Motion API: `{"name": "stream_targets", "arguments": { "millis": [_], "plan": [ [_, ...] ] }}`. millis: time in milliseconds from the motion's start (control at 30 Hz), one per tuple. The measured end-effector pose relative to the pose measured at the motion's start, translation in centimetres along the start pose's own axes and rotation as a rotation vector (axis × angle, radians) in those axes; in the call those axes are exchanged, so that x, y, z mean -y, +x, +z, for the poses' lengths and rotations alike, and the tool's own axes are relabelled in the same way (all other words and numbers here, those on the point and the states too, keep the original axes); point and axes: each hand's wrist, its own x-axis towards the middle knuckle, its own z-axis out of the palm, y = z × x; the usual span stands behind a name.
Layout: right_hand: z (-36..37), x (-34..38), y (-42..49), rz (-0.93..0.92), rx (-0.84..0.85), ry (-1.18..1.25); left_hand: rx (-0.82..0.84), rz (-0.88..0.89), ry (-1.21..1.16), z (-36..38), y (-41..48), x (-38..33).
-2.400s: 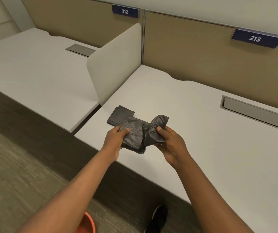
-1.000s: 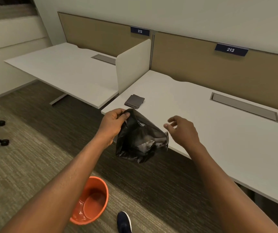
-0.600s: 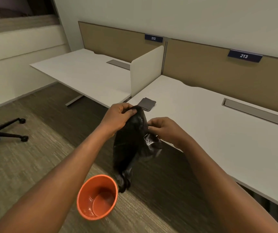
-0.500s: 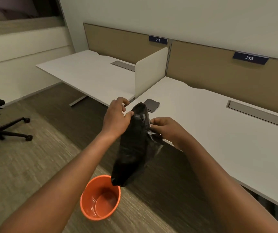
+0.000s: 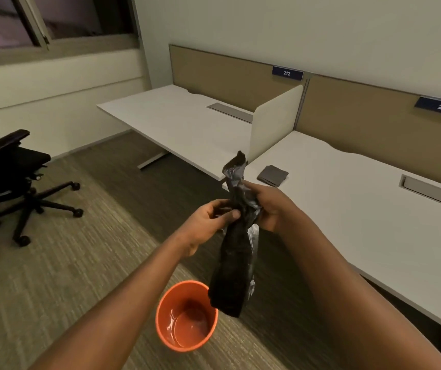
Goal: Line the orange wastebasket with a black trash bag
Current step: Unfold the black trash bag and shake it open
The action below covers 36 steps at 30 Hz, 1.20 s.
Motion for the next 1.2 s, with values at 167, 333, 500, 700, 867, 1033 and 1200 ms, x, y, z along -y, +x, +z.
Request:
{"name": "stream_targets", "arguments": {
  "millis": [167, 333, 500, 700, 867, 1033, 1200],
  "plan": [
    [3.2, 1.3, -0.1, 0.005, 0.150, 0.231, -0.075, 0.042, -0.164, -1.8, -0.3, 0.3],
    [3.9, -0.3, -0.5, -0.320, -0.069, -0.062, -0.303, -0.022, -0.413, -3.4, 0.3, -0.5],
    [4.0, -5.8, 0.0, -0.507, -0.092, -0.855, -0.342, -0.028, -0.445, -4.4, 0.9, -1.0],
    [2.1, -5.8, 1.6, -0.408, -0.130, -0.617, -0.415, -0.025, -0.352, -6.5, 1.3, -1.1],
    [-0.6, -4.3, 1.6, -0.282, -0.123, -0.224, -0.595, -0.055, -0.379, -10.3, 1.0, -0.7],
    [-1.2, -3.1, 1.7, -0.063, -0.031, 0.184, -0.640, -0.086, -0.519, -11.1, 0.4, 0.1],
    [0.4, -2.9, 2.1, 0.079, 0.056, 0.472, -0.196, -0.206, -0.338, -7.3, -0.2, 1.6]
  ]
}}
